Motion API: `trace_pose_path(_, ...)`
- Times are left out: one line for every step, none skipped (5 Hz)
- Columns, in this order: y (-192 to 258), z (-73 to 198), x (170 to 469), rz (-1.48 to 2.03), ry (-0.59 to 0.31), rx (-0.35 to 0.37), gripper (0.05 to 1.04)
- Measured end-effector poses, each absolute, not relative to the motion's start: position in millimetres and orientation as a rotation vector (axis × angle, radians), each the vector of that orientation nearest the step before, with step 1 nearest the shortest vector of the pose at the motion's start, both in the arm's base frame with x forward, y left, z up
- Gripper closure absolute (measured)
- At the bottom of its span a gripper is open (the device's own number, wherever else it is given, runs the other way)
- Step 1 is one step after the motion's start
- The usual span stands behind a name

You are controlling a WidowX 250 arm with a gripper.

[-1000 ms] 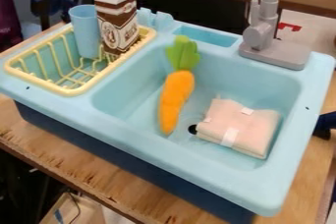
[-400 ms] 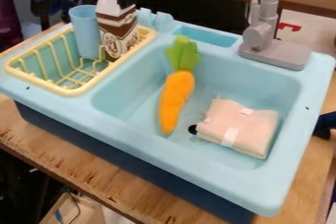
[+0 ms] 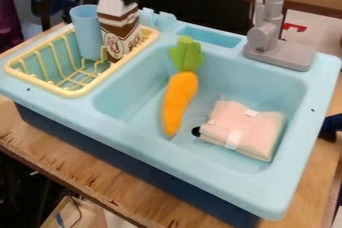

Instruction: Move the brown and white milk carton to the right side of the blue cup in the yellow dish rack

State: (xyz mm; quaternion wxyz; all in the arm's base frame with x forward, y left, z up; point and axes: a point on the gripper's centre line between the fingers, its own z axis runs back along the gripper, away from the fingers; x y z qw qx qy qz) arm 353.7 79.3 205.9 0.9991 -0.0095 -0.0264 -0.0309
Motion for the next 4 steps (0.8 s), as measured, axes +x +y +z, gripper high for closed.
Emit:
trace_pose_path(80,222,354,-0.038,-0.069,-0.015,0.083)
trace_pose_path(67,230,341,-0.036,-0.029,0.034,0.083)
trace_pose_path(31,233,308,-0.108,0.03,0.051,0.083)
trace_pose_path(0,229,280,-0.176,0.077,0.05,0.083)
